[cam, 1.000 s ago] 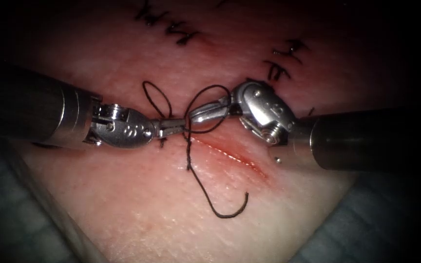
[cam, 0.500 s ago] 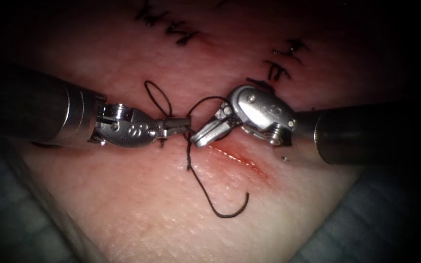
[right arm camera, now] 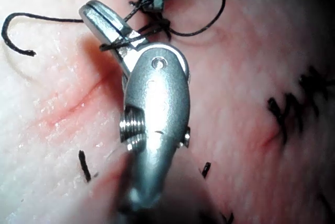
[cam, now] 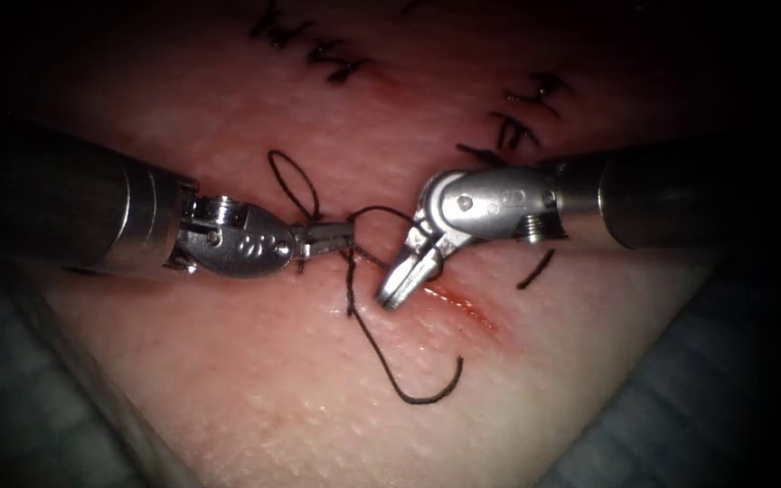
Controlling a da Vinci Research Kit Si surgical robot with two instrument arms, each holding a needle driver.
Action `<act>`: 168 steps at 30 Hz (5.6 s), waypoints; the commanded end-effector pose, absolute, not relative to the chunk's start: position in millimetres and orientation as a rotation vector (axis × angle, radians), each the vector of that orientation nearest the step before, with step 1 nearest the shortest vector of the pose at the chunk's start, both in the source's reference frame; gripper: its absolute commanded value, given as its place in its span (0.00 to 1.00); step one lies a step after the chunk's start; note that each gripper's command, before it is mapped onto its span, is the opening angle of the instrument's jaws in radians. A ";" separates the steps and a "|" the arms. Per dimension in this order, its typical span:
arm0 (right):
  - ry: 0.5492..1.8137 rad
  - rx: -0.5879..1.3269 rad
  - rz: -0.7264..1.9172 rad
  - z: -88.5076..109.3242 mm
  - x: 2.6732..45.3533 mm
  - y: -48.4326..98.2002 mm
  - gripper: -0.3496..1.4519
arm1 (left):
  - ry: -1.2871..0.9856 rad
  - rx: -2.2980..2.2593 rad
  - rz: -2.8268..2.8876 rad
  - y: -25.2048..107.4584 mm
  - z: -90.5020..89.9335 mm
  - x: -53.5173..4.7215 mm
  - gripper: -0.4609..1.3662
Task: Wound Closure
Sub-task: Wrap the suture around the right tool clockwise using the left tool, then grab the tail end of the suture with the right gripper, then secure the knot by moving up with the right arm and down with the left
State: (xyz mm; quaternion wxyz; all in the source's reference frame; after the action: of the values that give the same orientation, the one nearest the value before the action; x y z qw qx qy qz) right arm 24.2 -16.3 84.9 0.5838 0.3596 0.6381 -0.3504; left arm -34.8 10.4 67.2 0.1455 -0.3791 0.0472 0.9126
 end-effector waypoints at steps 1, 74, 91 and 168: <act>1.485 0.840 -0.829 85.1 24.3 -16.3 0.16 | 0.125 -1.096 2.633 10.3 67.2 -34.9 0.06; 1.434 0.885 -0.941 84.3 18.7 -21.5 0.71 | 0.120 -1.090 2.628 9.4 65.3 -37.1 0.06; 1.340 0.933 -0.912 85.1 19.1 -23.6 0.68 | 0.115 -1.097 2.631 8.7 64.9 -36.6 0.06; 1.289 0.970 -0.372 90.4 22.3 -11.4 0.00 | 0.094 -1.139 2.657 2.5 60.2 -31.4 0.06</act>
State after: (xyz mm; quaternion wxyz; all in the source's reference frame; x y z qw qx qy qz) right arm 22.3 -11.0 90.8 0.6776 0.4327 0.5732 -0.1583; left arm -31.3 2.3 60.1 0.1244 -0.3908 0.0332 0.9114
